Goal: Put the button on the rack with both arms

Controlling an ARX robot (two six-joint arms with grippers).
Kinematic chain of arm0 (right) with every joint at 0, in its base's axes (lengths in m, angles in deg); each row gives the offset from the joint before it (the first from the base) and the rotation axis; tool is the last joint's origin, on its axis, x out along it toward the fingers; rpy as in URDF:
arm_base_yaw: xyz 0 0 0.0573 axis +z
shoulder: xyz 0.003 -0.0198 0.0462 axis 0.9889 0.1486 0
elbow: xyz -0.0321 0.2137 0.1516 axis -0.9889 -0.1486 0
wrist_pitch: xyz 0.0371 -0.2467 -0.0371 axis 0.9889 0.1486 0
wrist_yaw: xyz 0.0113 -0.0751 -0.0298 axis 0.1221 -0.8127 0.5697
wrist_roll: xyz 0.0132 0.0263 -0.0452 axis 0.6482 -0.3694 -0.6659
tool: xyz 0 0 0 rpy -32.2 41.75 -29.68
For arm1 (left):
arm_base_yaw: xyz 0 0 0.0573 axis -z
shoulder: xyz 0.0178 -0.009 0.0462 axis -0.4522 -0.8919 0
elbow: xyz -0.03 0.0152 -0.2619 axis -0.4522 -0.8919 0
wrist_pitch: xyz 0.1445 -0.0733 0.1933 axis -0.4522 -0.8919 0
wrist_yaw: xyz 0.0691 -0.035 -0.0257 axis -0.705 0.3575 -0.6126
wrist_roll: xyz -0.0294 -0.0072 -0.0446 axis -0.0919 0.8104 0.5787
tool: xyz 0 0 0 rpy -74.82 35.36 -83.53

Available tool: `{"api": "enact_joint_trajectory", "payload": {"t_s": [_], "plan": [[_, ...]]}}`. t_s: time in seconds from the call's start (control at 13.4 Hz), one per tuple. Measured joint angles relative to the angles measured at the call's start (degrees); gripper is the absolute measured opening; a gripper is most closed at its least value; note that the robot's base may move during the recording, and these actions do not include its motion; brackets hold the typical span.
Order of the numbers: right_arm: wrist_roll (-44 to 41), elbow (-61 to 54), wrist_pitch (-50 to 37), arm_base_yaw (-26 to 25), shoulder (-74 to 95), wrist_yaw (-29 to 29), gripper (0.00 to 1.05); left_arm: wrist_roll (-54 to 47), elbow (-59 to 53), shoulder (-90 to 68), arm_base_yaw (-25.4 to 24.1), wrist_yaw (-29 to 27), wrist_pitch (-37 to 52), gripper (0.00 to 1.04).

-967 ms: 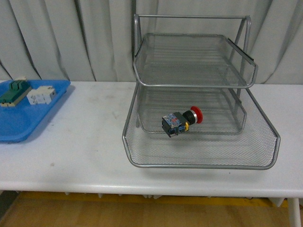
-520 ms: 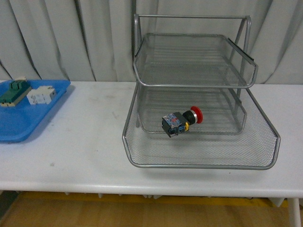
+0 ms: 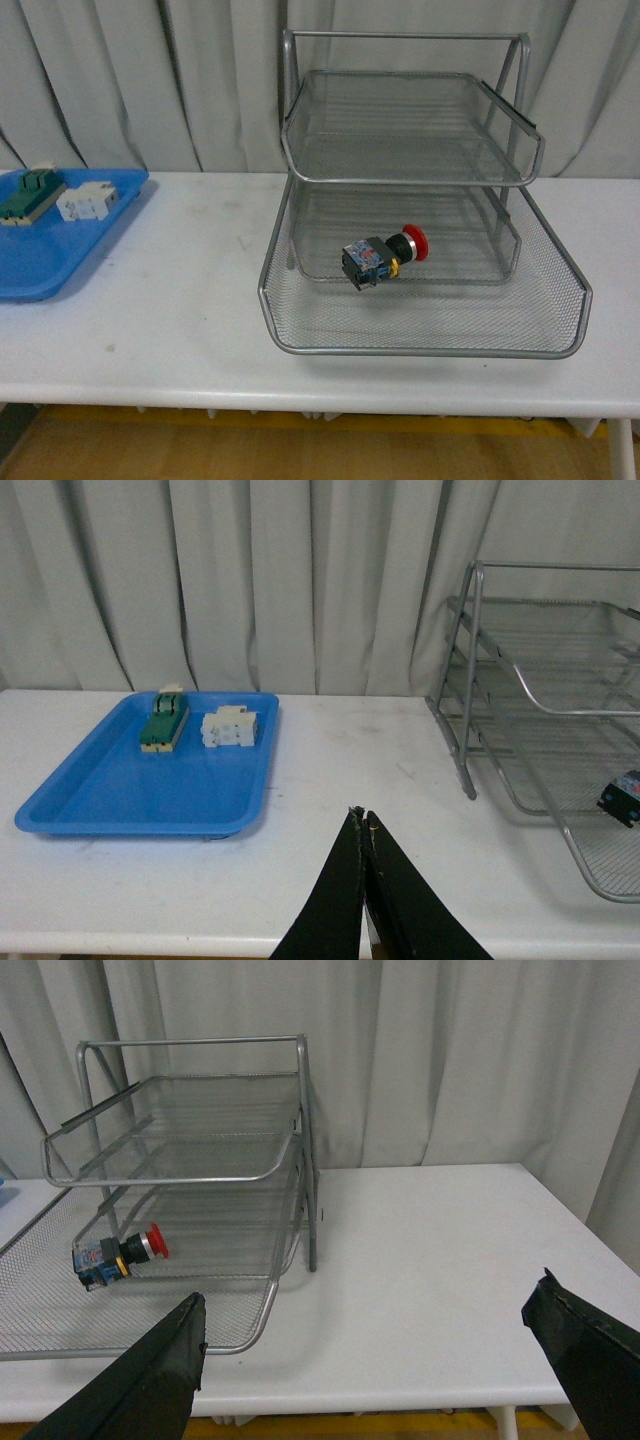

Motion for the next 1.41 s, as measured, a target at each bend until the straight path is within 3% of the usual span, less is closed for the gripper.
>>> {"api": "enact_joint_trajectory", "payload": {"t_s": [0.15,0.22,0.45,0.52,0.59,0.67,0.97,1.04,1.41], "plan": [[0.0,0.0,0.0,0.0,0.0,0.0,0.98,0.0,0.0,2.0,0.0,0.0,-2.0,0.02],[0.0,0.0,0.0,0.0,0.0,0.0,0.98,0.0,0.0,8.5,0.0,0.2,-11.6,0.02],[0.0,0.0,0.0,0.0,0.0,0.0,0.98,0.1,0.0,11.0,0.0,0.0,-11.7,0.06],[0.0,0.0,0.0,0.0,0.0,0.0,0.98,0.1,0.0,11.0,0.0,0.0,-11.8,0.18],[0.1,2.1,5.9,-0.7,4.0,5.2,0.98,0.1,0.0,11.0,0.0,0.0,-11.8,0.31],[0.5,4.5,0.5,2.4,18.8,8.4,0.98,0.1,0.0,11.0,0.0,0.0,-11.7,0.51],[9.1,14.3,-11.8,6.5,51.7,10.5,0.98,0.0,0.0,11.0,0.0,0.0,-11.7,0.99],[10.5,16.5,-12.1,8.1,58.1,10.1,0.92,0.0,0.0,11.0,0.0,0.0,-11.7,0.98],[17.0,25.3,-18.3,19.4,85.7,4.5,0.29,0.0,0.0,11.0,0.0,0.0,-11.7,0.98]]}}
